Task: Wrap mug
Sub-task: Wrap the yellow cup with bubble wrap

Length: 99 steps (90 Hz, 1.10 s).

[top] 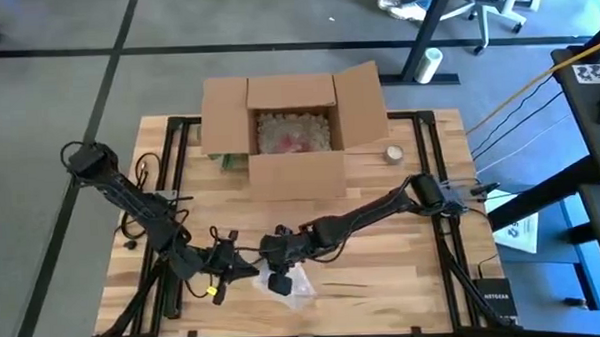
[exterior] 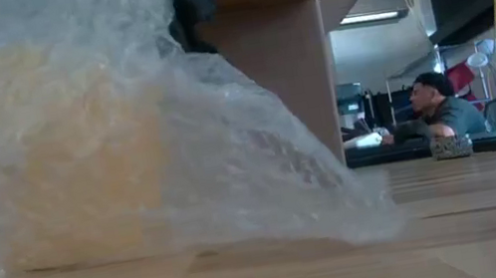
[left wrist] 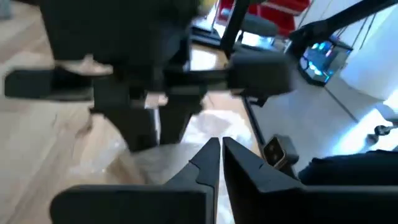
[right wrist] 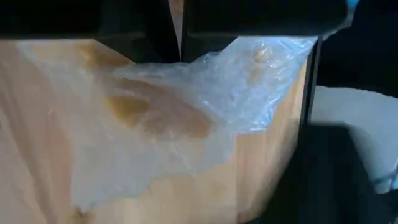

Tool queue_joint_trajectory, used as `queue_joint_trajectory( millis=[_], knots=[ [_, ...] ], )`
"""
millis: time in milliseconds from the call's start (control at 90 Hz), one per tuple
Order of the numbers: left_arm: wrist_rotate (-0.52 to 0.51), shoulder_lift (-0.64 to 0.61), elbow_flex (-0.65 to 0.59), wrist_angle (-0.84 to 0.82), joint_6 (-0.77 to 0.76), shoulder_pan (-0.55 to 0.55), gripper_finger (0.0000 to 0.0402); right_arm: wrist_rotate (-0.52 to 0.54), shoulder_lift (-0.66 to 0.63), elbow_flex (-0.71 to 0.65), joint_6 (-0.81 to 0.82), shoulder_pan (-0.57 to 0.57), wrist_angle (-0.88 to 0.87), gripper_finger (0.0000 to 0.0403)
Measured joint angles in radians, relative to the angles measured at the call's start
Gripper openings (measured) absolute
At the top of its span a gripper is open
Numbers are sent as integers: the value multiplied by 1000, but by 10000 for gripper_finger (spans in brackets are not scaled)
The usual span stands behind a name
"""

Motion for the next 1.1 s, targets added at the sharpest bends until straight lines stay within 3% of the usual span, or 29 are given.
queue_joint_trajectory(
  millis=[367,489,733,911,1100],
  knots=[
    [186,130,11,14,-119,80,1,6,2,36,-16,-6,-81,0],
    [234,126,78,-127,-94,104,0,7,-25,36,-5,-3,-148,0],
    [325,124,291,-584,-8,180,0,53,-114,36,5,22,-290,0],
    [408,124,361,-700,86,239,0,80,-164,37,44,58,-415,0],
    [518,174,367,-764,84,295,0,172,-165,7,103,123,-525,0]
  ],
)
